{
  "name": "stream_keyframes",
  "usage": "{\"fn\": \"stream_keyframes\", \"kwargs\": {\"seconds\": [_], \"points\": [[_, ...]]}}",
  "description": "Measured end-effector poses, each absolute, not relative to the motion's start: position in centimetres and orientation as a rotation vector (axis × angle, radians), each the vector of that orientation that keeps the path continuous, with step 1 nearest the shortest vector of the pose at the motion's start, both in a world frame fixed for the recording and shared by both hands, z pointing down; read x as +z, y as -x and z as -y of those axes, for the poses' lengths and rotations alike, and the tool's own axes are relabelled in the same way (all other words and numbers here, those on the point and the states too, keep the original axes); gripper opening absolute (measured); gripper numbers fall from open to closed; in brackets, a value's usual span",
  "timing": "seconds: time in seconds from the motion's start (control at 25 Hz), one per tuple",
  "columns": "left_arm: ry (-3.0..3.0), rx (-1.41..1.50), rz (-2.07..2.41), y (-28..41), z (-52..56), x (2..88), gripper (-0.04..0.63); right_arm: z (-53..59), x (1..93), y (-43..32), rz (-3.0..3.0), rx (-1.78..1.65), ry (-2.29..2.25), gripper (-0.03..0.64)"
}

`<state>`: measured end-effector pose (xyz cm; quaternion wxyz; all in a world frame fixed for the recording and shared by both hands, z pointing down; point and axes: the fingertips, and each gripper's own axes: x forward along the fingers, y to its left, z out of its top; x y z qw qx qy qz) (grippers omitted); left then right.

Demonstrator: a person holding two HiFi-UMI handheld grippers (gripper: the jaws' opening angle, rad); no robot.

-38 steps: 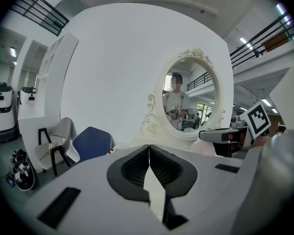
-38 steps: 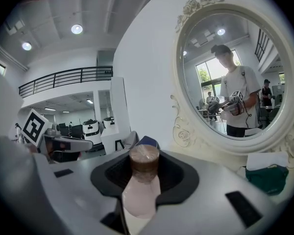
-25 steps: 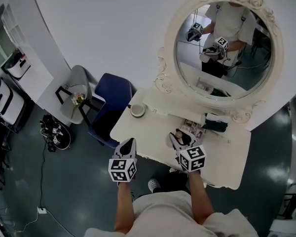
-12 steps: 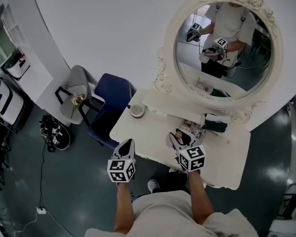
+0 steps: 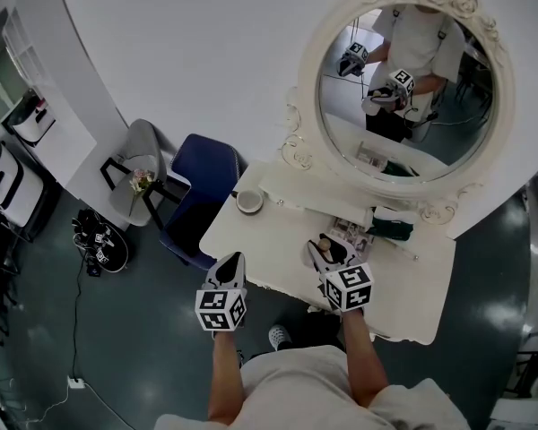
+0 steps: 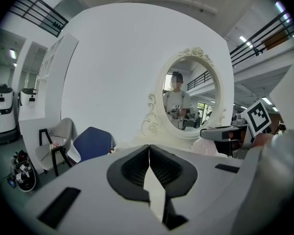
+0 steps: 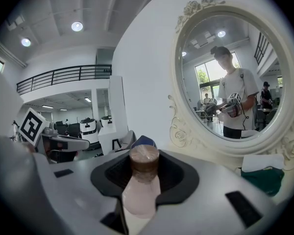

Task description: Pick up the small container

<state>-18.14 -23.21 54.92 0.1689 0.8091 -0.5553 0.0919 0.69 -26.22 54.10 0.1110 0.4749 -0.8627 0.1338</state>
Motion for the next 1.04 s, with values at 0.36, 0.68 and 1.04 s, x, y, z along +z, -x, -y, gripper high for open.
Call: {"fn": "stream_keyframes", "kwargs": {"seconds": [0.36, 0.68, 1.04], "points": [[-2.305, 0.261, 1.573, 18.01, 23.0, 54.96, 0.029, 25.98, 54.11, -0.57, 2.526, 0.362, -1.388, 0.133], [-2.332, 0.254, 1.558, 17.62, 22.86, 54.71, 0.029, 25.92, 54.2, -0.68, 2.519, 0.356, -1.38, 0.133], [-2.334, 0.258, 1.565, 17.77, 22.98, 54.61, 0.029, 26.11, 54.41, -0.43, 2.524, 0.354, -1.362, 0.133]]}}
